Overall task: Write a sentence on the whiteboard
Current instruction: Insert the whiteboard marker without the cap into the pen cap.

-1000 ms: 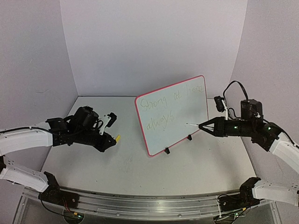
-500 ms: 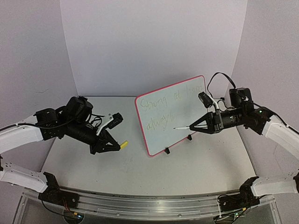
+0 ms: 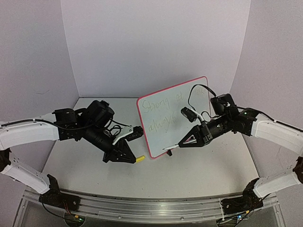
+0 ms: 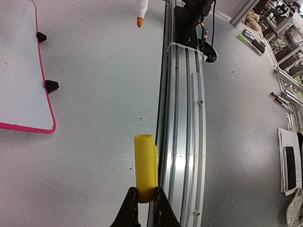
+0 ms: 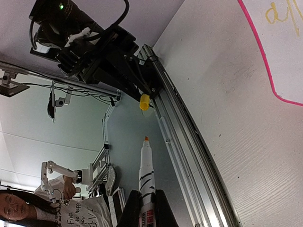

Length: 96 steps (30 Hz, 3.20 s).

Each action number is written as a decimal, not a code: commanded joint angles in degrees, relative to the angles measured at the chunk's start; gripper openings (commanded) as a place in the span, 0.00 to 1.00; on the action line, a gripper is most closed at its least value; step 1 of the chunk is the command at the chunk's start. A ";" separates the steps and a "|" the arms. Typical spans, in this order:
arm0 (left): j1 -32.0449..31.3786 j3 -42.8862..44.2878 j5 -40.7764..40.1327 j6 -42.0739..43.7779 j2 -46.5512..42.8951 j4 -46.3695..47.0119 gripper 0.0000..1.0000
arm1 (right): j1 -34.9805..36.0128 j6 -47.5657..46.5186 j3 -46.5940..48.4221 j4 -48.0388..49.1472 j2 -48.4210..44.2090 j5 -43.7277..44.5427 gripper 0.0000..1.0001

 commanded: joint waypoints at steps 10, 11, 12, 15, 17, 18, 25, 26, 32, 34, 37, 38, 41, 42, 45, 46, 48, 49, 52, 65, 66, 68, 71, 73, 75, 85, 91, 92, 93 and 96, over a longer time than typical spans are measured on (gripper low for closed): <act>-1.31 1.72 4.16 1.22 1.76 3.62 0.00 | 5.07 -2.51 4.38 2.46 6.70 -2.35 0.00; -1.33 1.59 4.29 1.08 1.77 3.82 0.00 | 5.32 -2.41 4.54 2.75 7.00 -2.35 0.00; -1.37 1.53 4.43 1.00 1.77 3.99 0.00 | 5.53 -2.32 4.67 3.01 7.32 -2.36 0.00; -1.42 1.57 4.60 0.93 1.93 4.16 0.00 | 6.12 -2.26 4.99 3.53 8.11 -2.36 0.00; -1.47 1.52 4.79 0.87 2.09 4.12 0.00 | 6.50 -2.18 5.10 3.95 8.51 -2.38 0.00; -1.50 1.52 4.85 0.93 2.15 4.07 0.00 | 6.64 -2.08 5.15 4.22 8.75 -2.40 0.00; -1.65 1.71 4.77 1.18 2.38 3.61 0.00 | 7.57 -1.62 5.67 5.34 9.90 -2.26 0.00; -1.65 1.70 4.77 1.19 2.44 3.61 0.00 | 7.69 -1.56 5.73 5.48 10.00 -2.25 0.00; -1.79 1.73 4.72 1.11 2.73 3.57 0.00 | 8.40 -1.46 5.91 6.10 10.69 -2.18 0.00; -1.78 1.69 4.62 1.07 2.74 3.54 0.00 | 8.58 -1.50 5.97 6.26 10.92 -2.25 0.00; -1.78 1.68 4.65 0.95 2.73 3.63 0.00 | 8.73 -1.47 6.07 6.38 11.17 -2.27 0.00; -1.78 1.66 4.67 0.96 2.73 3.70 0.00 | 8.78 -1.51 6.08 6.39 11.21 -2.31 0.00; -1.80 1.60 4.77 0.89 2.73 3.73 0.00 | 8.86 -1.55 6.07 6.47 11.40 -2.36 0.00; -1.86 1.62 4.85 0.85 2.73 3.76 0.00 | 8.86 -1.55 6.03 6.53 11.41 -2.36 0.00; -1.89 1.60 4.99 0.75 2.81 3.75 0.00 | 8.91 -1.56 5.99 6.63 11.41 -2.25 0.00; -1.95 1.60 5.02 0.76 2.81 3.78 0.00 | 8.90 -1.55 5.99 6.63 11.42 -2.19 0.00; -2.00 1.74 4.95 0.78 2.82 3.81 0.00 | 8.96 -1.55 6.00 6.63 11.56 -2.25 0.00; -2.03 1.77 4.97 0.72 2.87 3.79 0.00 | 9.03 -1.55 6.06 6.63 11.61 -2.26 0.00; -2.08 1.82 5.03 0.71 2.83 3.91 0.00 | 9.14 -1.56 6.08 6.63 11.84 -2.27 0.00; -2.41 1.89 4.89 -0.37 2.92 4.66 0.00 | 10.17 -1.31 7.39 7.11 13.47 -1.99 0.00; -2.51 1.90 4.87 -0.52 2.90 4.77 0.00 | 10.39 -1.24 7.56 7.23 13.73 -1.98 0.00; -2.72 2.01 4.97 -0.69 2.89 4.94 0.00 | 10.87 -1.09 7.92 7.45 14.28 -1.86 0.00; -2.83 2.10 5.64 -1.12 2.94 5.42 0.00 | 11.58 -1.02 8.37 7.60 15.28 -1.66 0.00; -2.84 2.05 5.98 -1.37 2.96 5.89 0.00 | 12.22 -1.08 8.58 7.60 16.03 -1.41 0.00; -2.81 2.00 6.10 -1.53 2.90 5.99 0.00 | 12.65 -1.11 8.63 7.52 16.51 -1.31 0.00; -2.81 1.83 5.42 -2.16 2.57 6.83 0.00 | 13.48 -1.20 8.65 7.48 17.37 -0.31 0.00; -2.84 2.01 5.43 -3.80 3.04 9.01 0.00 | 15.03 -1.55 9.55 7.72 19.19 0.44 0.00; -2.83 2.00 5.28 -3.99 3.04 9.38 0.00 | 15.30 -1.54 9.68 7.99 19.43 0.42 0.00; -2.83 1.99 5.17 -4.13 3.02 9.64 0.00 | 15.65 -1.47 9.76 8.44 19.78 0.32 0.00; -2.84 1.79 4.49 -4.45 2.75 10.77 0.00 | 16.53 -0.74 9.94 10.05 20.55 -0.33 0.00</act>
